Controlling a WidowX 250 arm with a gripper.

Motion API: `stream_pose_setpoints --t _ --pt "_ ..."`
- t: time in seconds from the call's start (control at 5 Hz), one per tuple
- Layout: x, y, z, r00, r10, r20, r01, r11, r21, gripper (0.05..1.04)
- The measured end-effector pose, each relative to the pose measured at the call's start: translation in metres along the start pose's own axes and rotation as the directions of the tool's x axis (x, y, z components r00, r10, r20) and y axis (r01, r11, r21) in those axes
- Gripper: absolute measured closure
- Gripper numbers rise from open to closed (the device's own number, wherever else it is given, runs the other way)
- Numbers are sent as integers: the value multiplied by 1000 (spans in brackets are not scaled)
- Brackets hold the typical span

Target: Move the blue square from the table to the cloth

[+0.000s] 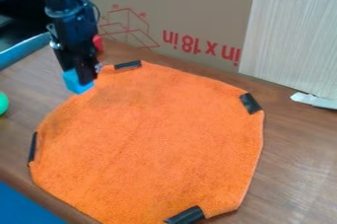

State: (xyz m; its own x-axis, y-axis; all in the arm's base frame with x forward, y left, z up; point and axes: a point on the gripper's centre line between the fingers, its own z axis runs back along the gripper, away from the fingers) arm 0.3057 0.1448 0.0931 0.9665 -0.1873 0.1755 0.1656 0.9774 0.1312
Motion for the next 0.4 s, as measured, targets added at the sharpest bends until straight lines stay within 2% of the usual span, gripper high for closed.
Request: stream_pose_setpoints --t 0.2,0.4 --pt "-11 -22 -7 998 -58 -19 59 998 15 494" --pt "-20 -40 -12 994 -98 -38 98 995 4 494"
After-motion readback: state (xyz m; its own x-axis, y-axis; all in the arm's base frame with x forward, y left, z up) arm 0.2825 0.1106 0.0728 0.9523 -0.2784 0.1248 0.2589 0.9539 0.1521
